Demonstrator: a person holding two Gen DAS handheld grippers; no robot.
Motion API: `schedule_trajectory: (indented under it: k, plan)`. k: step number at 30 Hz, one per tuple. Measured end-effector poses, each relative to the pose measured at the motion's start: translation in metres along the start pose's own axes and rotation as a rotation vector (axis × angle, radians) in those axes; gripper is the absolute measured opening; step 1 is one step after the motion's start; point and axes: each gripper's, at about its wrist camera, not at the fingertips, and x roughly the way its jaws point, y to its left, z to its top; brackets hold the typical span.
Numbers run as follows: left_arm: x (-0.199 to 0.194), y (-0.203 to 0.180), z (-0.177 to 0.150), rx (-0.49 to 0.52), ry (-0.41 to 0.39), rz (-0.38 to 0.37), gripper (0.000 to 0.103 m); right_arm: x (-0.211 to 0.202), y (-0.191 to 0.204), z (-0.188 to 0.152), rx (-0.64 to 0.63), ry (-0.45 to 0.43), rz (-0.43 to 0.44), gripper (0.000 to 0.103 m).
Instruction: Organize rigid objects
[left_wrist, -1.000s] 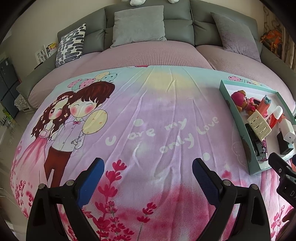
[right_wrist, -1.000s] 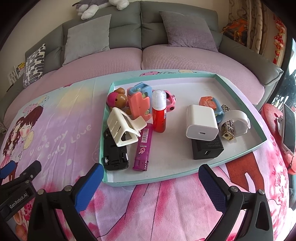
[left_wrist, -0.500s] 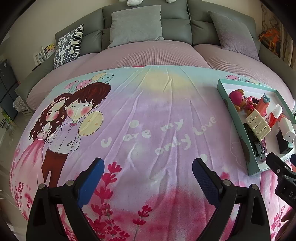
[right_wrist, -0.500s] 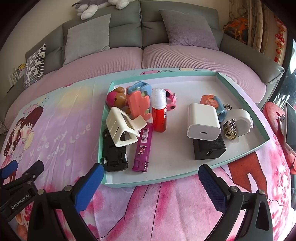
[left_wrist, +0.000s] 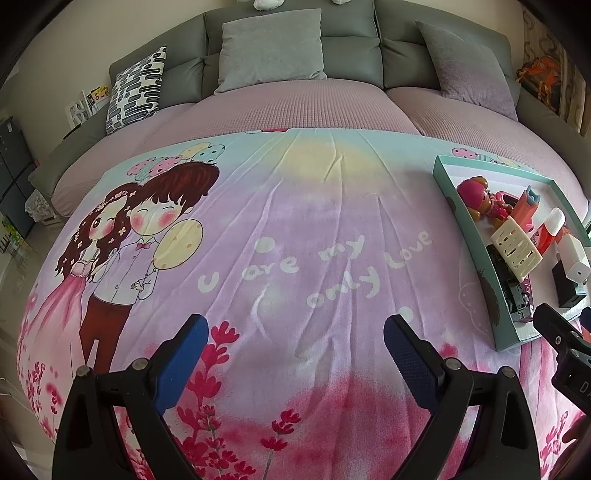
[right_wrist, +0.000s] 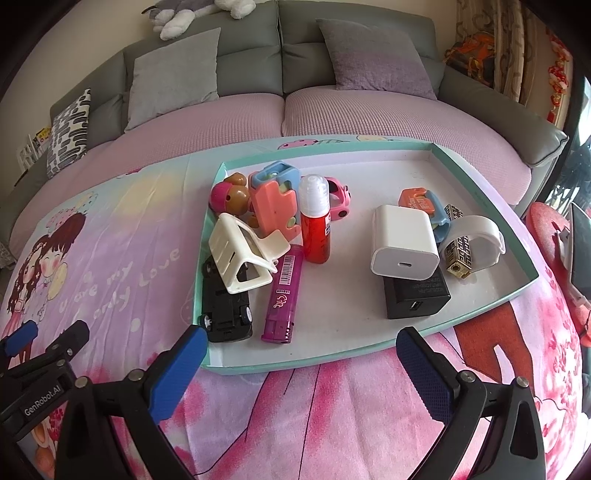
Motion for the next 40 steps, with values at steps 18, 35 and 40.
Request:
schedule_trajectory:
  k: [18, 35, 40]
  plan:
    - [0.0028, 0.0002, -0.0012, -0.003, 0.011, -0.009, 0.096, 0.0020, -0.0005, -0.0005, -0.002, 0.007, -0.005, 0.103]
    - [0.0003, -0.0028, -0.0023, 0.010, -0.004, -0.002, 0.096, 0.0041, -0.0003, -0.0013, -0.007, 0.015, -0.005, 0.103]
    - [-0.0003, -0.0038, -0.0026, 0.017, -0.008, -0.006, 0.096, 0.0040, -0.0003, -0.0013, -0.008, 0.015, -0.005, 0.103]
